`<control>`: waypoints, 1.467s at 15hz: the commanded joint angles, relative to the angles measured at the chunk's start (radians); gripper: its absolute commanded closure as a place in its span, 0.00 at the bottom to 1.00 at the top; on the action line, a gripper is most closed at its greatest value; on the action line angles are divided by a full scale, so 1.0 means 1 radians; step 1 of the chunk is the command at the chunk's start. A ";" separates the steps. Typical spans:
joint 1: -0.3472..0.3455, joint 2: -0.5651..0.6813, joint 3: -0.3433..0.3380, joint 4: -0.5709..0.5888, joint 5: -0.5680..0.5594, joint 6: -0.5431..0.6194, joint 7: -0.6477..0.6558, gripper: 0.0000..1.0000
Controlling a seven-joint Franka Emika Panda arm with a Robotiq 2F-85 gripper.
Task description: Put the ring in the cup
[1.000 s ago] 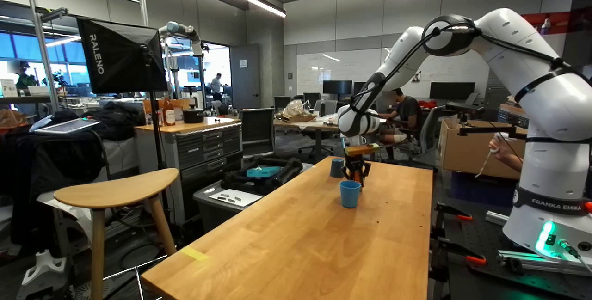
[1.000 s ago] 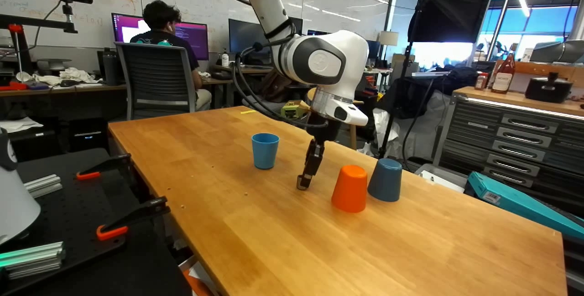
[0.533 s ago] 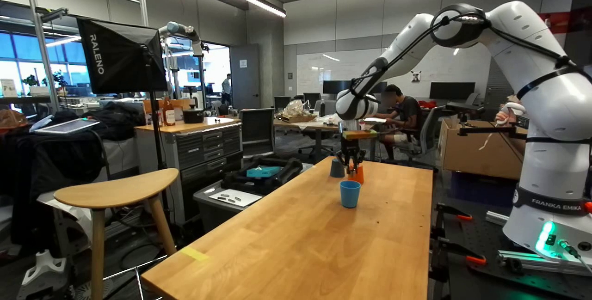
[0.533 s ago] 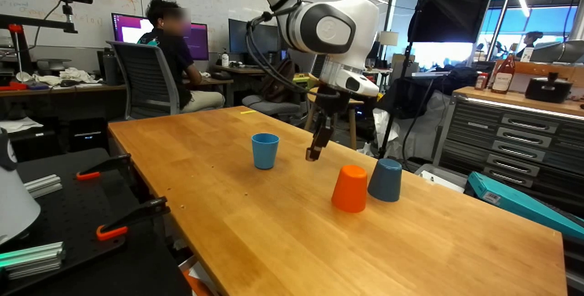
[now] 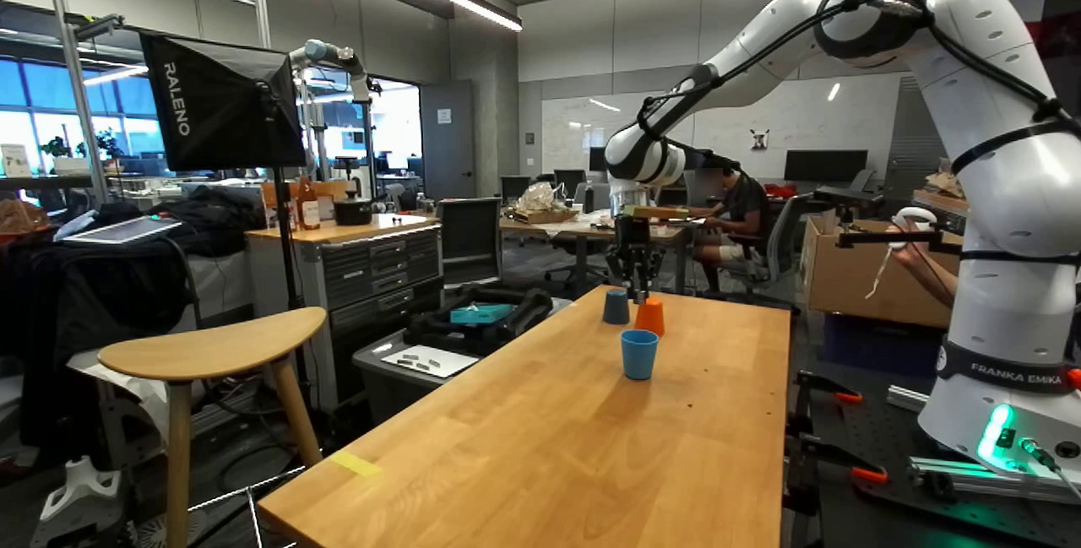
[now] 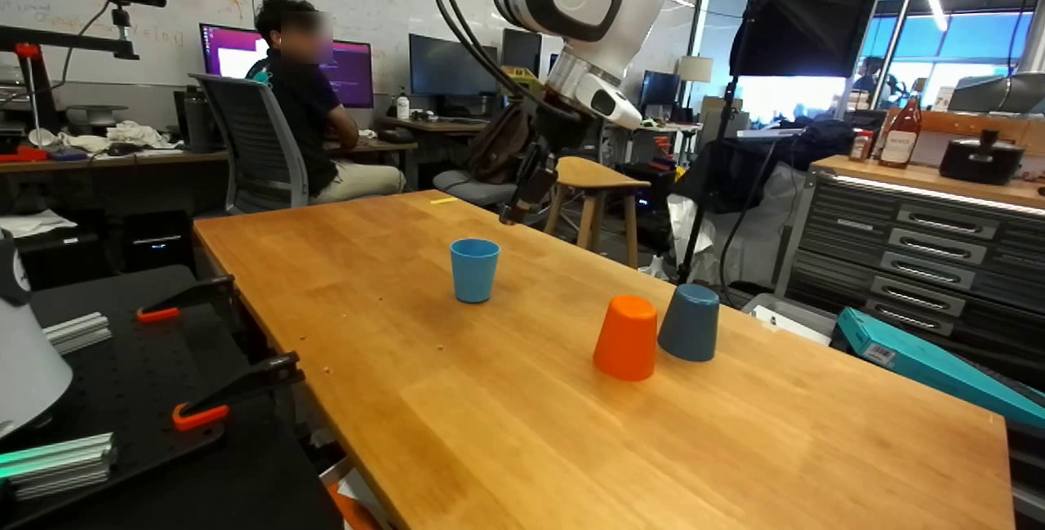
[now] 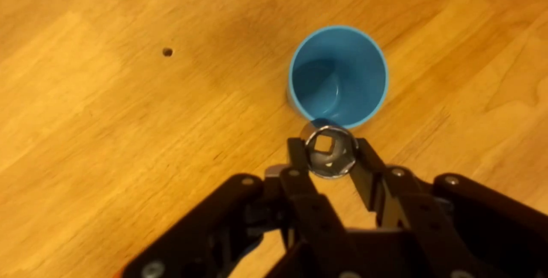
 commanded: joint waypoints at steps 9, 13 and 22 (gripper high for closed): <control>0.060 0.167 0.021 0.085 0.032 -0.057 0.001 0.91; 0.062 0.200 0.019 0.105 0.024 -0.061 -0.001 0.43; 0.079 0.063 -0.001 0.057 -0.095 -0.049 -0.058 0.98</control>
